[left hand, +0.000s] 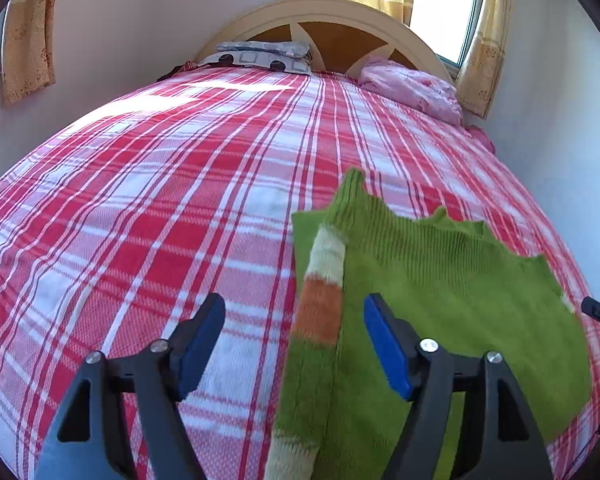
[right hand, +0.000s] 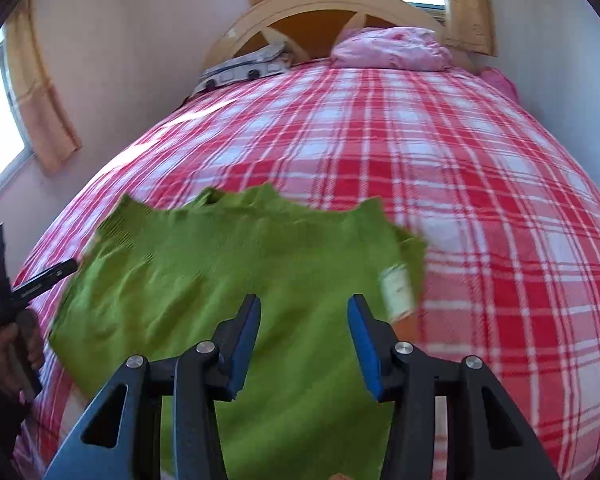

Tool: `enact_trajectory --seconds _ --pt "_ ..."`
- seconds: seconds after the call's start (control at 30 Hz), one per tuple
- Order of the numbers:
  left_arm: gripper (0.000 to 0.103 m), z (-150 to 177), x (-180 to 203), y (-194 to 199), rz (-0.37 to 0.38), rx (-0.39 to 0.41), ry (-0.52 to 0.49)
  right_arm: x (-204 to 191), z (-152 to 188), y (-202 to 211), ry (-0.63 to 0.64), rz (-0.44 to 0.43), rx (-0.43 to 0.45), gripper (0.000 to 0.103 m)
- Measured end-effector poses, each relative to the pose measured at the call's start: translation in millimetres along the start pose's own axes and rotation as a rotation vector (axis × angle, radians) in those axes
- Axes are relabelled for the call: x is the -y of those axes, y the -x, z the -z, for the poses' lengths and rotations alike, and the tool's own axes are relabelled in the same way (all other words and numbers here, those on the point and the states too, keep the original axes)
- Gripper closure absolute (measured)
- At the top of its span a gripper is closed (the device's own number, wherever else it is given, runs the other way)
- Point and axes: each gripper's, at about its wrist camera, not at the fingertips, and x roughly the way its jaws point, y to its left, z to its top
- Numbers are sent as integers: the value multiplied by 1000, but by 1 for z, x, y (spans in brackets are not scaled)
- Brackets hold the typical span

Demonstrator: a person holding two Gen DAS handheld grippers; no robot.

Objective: Fold small clothes

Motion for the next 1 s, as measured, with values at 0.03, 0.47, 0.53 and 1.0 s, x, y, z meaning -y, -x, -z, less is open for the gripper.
enact_trajectory --seconds 0.03,0.47,0.53,1.0 --pt "27 7 1 -1 -28 -4 -17 -21 8 -5 49 -35 -28 56" --pt "9 27 -24 -19 -31 -61 82 -60 9 -59 30 -19 -154 56" --pt "9 28 -24 -18 -27 -57 83 -57 23 -46 50 -3 -142 56" --pt "4 39 -24 -7 28 -69 88 2 76 -2 86 244 -94 55"
